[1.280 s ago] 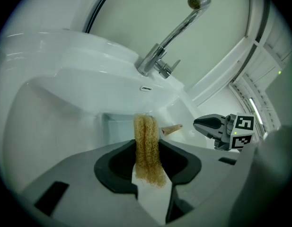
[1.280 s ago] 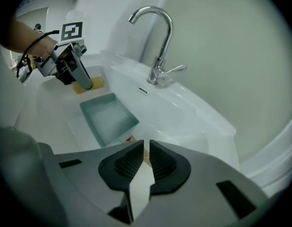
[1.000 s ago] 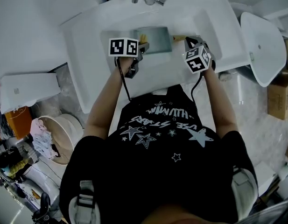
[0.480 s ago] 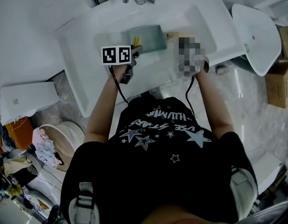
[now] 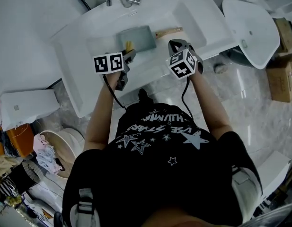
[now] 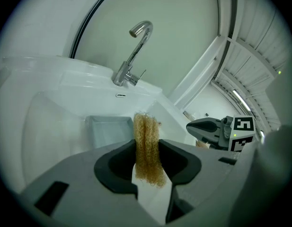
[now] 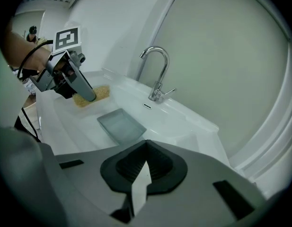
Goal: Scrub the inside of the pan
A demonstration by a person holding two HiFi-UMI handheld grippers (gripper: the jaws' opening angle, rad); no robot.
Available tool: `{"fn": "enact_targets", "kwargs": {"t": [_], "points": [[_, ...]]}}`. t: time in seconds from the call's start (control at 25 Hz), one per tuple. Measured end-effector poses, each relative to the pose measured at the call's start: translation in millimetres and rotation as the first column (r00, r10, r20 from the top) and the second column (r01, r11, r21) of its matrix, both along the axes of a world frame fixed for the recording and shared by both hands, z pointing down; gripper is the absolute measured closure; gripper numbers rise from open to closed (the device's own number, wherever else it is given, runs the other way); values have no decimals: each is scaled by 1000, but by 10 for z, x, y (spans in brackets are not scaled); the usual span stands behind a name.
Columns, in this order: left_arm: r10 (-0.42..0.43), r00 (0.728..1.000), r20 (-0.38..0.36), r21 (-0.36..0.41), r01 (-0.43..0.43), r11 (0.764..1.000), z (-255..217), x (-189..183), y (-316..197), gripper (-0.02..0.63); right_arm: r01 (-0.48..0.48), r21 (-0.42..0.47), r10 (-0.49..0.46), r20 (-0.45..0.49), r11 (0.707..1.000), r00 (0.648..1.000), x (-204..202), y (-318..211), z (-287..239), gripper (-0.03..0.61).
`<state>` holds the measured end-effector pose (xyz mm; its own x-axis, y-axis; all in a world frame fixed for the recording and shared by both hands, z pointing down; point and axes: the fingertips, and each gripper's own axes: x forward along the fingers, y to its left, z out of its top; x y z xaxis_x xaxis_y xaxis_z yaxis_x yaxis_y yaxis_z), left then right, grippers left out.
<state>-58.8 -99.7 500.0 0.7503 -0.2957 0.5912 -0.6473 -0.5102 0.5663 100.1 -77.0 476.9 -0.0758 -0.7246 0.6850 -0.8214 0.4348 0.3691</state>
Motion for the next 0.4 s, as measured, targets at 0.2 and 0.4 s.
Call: {"fn": "enact_targets", "kwargs": {"t": [0.2, 0.4], "points": [[-27, 999, -23, 13, 27, 1000, -151, 12, 181, 479, 1, 5, -1, 45, 1000, 999, 49, 150, -153, 572], [-30, 999, -40, 24, 31, 999, -279, 29, 376, 479, 2, -3, -1, 75, 1000, 997, 41, 324, -204, 572]]}}
